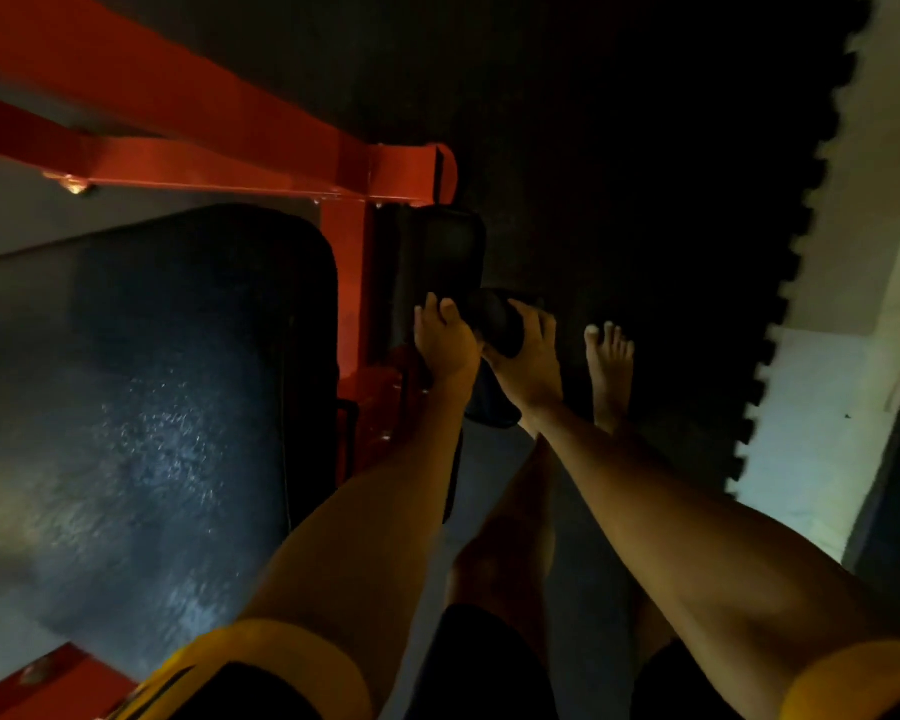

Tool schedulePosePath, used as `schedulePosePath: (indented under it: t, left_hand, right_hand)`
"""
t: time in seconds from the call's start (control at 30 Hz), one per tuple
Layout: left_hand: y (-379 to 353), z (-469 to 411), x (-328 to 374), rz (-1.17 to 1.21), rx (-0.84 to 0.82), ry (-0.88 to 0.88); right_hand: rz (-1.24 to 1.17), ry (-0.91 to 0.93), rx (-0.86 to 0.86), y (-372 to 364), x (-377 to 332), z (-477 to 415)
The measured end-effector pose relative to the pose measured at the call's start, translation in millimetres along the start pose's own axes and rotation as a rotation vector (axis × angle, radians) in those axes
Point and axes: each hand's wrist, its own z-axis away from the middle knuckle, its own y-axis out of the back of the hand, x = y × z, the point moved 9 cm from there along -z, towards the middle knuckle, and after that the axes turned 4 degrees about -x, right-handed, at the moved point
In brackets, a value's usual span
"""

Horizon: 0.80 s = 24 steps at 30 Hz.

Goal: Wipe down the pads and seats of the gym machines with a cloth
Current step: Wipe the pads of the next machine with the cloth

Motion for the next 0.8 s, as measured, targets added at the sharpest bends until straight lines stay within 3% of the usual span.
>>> schedulePosePath:
  t: [0.17,0.27,0.4,0.53,0.67,0.8]
  left_hand:
    - [3.3,-72.3,-13.4,0.002,0.208,-0.066]
    - [2.7,-109.5,-19.5,0.048,0.198,-0.099]
    - [-4.0,-136.6,-36.3,0.139,0.190,-0.020]
    - [-7.4,-147.0,-39.6,0.133,0.197,-0.011]
    - [-10.8,-156.1,-49.1,0.179,0.115,0.005]
    - [-13.6,-153.1,-51.0,0.208,0.061,0.006]
  right_hand:
    - [-0.020,0.117,-0.023,-9.7,-10.4,-51.5]
    - [-0.013,0.202,0.030,-15.4,-28.4,-90.5]
    - [-0.011,0.231,0.094,-34.4,-45.0,-132.6]
    - [0.067,0.261,0.217,-57.2,-26.7,-107.3]
    - [0.051,0.294,0.143,-76.1,6.5,-25.1]
    - [-0.017,0.226,0.123,-66.2,-5.5,-62.8]
